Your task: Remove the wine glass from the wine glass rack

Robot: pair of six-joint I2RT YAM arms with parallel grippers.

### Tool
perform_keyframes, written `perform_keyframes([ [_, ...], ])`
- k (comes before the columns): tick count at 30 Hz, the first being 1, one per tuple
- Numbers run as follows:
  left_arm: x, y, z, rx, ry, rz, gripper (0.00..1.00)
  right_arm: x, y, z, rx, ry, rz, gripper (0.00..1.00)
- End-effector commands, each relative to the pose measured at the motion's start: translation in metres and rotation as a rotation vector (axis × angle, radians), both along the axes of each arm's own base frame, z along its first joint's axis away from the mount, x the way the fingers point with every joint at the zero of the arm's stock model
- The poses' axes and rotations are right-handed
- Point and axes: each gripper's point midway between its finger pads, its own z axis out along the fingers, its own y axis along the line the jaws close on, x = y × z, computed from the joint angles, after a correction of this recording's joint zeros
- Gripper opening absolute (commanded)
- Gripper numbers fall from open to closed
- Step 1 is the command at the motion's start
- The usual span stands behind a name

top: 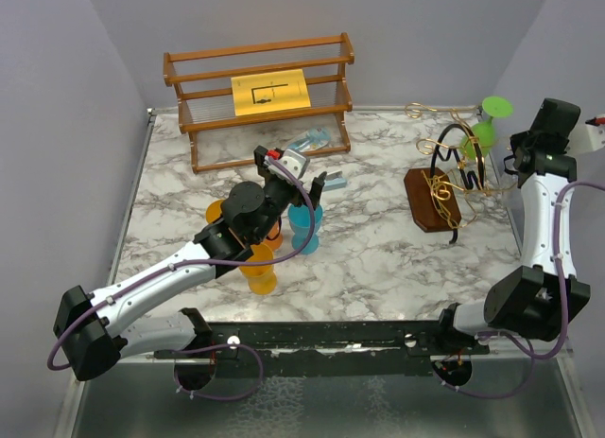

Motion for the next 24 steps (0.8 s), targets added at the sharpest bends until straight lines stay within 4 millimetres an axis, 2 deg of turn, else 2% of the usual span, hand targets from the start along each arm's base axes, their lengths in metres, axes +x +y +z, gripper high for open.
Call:
perform_keyframes([
  [1,0.002,0.000,0.008,-0.023,-0.012,0.003,0.99,-0.008,0.000,0.004,0.006,-0.016,-0.017,0.01],
  [9,0.002,0.000,0.008,-0.021,-0.014,0.005,0.99,0.006,0.004,0.025,0.052,-0.174,-0.016,0.01],
  [17,0.003,0.002,0.009,-0.016,-0.017,0.012,0.99,0.027,0.017,0.028,0.148,-0.282,0.037,0.01],
  [24,0.003,0.003,0.010,-0.022,-0.017,0.011,0.99,0.038,0.032,0.040,0.175,-0.338,0.127,0.01],
])
